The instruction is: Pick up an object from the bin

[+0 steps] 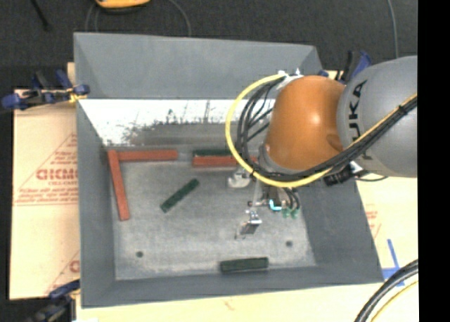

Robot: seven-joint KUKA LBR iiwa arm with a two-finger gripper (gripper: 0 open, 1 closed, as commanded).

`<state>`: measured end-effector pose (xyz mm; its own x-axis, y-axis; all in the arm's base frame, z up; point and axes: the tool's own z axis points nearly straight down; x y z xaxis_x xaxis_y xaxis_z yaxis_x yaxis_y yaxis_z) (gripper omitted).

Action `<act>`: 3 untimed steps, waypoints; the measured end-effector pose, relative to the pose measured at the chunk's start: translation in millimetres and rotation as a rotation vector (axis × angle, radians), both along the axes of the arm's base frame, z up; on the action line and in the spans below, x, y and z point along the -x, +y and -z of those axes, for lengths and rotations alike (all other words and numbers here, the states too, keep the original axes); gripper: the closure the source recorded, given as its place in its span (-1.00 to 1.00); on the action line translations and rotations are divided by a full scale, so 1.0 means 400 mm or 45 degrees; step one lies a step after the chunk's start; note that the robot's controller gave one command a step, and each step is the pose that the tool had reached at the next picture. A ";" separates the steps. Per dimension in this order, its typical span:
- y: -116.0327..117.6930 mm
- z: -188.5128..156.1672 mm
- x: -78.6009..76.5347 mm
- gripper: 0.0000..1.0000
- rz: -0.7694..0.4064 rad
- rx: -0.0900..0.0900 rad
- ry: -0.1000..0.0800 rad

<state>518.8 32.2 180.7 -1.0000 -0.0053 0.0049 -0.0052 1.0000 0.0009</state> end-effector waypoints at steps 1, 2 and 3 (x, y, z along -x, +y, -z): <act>0.000 -0.009 -0.004 -1.00 0.001 0.000 -0.010; 0.081 0.105 -0.064 -1.00 -0.017 0.001 -0.021; 0.128 0.204 -0.087 -1.00 -0.005 -0.003 -0.004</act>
Offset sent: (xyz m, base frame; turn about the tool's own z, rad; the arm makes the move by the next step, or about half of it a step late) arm 0.0353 0.0557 -0.0775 -0.0274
